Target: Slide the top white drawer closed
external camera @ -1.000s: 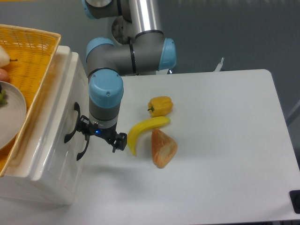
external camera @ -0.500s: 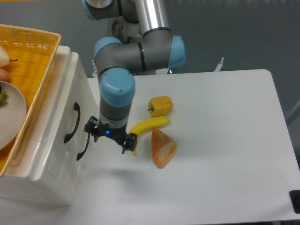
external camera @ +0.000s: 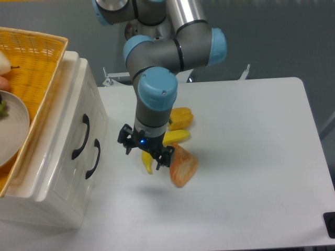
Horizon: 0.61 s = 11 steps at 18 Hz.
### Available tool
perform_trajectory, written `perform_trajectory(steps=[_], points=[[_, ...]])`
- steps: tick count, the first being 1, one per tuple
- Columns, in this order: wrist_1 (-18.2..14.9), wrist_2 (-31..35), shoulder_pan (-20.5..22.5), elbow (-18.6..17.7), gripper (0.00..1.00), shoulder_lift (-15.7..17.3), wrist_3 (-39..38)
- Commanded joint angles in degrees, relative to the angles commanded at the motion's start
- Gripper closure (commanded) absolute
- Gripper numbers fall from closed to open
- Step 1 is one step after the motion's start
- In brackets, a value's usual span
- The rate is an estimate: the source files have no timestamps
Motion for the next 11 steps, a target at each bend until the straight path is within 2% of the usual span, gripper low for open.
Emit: perform_trajectory(steps=[1, 4, 7, 11], points=[[-0.26, 0.89, 0.18, -0.26, 0.0, 0.0, 2.46], [-0.27, 1.08, 1.76, -2.63, 0.0, 3.59, 6.16], [-1.58, 2.12, 1.94, -2.81, 0.0, 4.75, 11.16], [-3.61, 7.57, 2.02, -2.9, 0.0, 5.89, 21.89]])
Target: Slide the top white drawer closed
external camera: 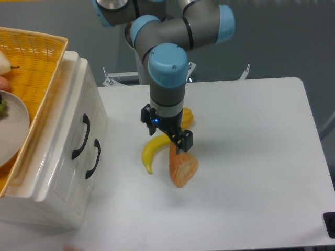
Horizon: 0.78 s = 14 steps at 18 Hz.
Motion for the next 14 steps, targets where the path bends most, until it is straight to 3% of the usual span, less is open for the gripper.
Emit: perform_trajectory(steps=[4, 7, 14], points=[[-0.35, 0.54, 0.26, -0.18, 0.0, 1.93, 0.9], [-3.07, 0.1, 0.17, -0.18, 0.0, 6.49, 0.98], [-5.1, 0.27, 0.26, -2.19, 0.0, 7.56, 0.9]])
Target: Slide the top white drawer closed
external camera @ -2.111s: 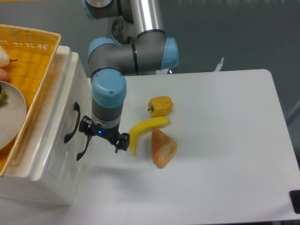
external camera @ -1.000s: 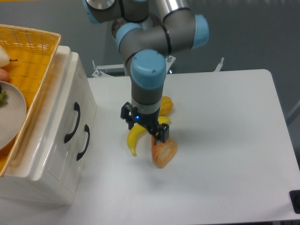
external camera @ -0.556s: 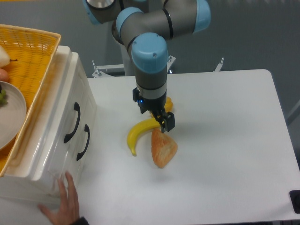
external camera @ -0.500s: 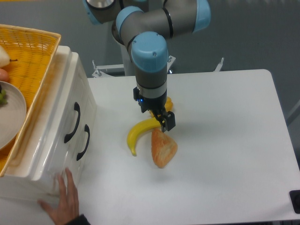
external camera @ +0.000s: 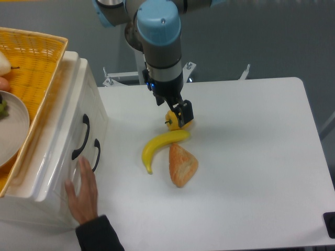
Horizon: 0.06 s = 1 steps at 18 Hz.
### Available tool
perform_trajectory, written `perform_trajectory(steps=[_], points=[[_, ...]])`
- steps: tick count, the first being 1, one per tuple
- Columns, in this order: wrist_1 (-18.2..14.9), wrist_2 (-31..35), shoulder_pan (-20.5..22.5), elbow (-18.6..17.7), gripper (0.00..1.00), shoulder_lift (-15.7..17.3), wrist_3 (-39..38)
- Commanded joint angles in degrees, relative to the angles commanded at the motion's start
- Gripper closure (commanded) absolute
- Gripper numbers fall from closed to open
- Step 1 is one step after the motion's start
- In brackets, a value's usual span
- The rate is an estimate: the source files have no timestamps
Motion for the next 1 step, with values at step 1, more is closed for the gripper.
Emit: perform_trajectory(steps=[1], points=[[0.0, 0.0, -0.26, 0.0, 0.0, 0.26, 0.0]])
